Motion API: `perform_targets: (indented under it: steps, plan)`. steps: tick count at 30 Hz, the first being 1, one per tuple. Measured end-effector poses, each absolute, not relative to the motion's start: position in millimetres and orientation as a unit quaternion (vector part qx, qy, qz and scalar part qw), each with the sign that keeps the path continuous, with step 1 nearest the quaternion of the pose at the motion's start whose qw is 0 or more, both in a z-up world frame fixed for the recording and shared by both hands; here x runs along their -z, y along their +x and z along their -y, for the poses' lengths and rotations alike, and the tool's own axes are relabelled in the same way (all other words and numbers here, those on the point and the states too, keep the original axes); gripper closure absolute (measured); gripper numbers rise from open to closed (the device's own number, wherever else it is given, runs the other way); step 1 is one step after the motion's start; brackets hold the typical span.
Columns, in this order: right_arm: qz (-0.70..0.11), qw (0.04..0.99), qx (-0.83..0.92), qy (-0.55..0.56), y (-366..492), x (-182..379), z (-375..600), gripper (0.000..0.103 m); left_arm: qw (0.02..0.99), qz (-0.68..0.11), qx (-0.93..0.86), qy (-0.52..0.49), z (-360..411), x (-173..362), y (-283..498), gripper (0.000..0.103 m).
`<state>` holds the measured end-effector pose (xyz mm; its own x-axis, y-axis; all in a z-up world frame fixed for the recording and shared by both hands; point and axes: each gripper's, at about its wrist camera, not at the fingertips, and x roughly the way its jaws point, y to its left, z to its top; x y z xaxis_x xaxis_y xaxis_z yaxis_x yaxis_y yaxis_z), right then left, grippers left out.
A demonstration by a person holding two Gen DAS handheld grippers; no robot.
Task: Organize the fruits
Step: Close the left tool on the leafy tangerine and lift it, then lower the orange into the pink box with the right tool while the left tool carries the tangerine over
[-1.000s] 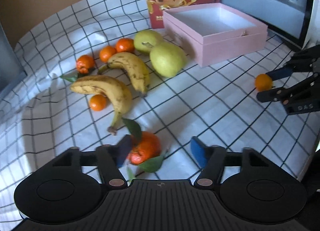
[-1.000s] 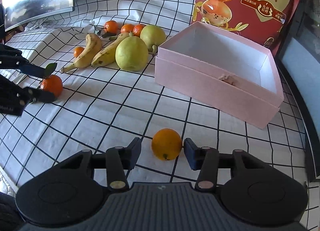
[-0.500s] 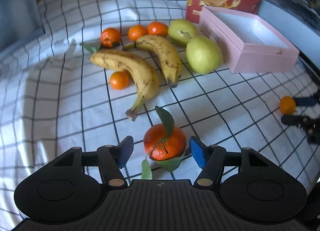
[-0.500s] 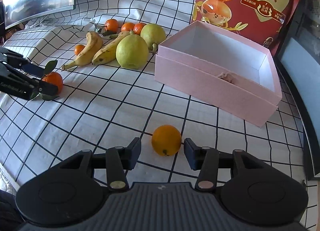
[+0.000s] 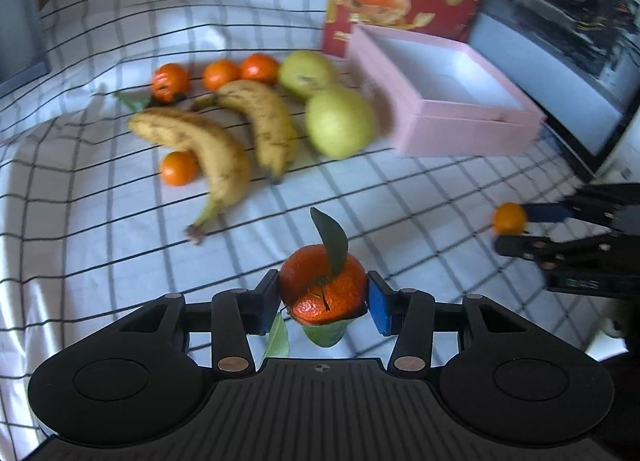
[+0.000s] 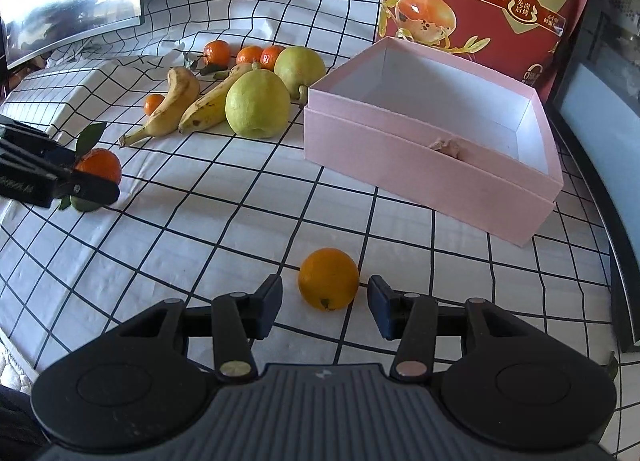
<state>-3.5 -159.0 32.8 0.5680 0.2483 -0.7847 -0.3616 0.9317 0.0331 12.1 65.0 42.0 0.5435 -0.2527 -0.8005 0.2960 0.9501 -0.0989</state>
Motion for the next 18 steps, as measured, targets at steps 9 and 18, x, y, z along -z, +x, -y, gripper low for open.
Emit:
perform_targets:
  steps: [9,18]
  plan:
    - [-0.421,0.888,-0.173,-0.068,1,-40,162,0.071,0.875,-0.433,0.215,0.03,-29,-61,14,0.052]
    - [-0.34,0.93,-0.117,-0.075,54,-98,209,0.071,0.888,-0.375,0.262,-0.047,25,-102,97,0.052]
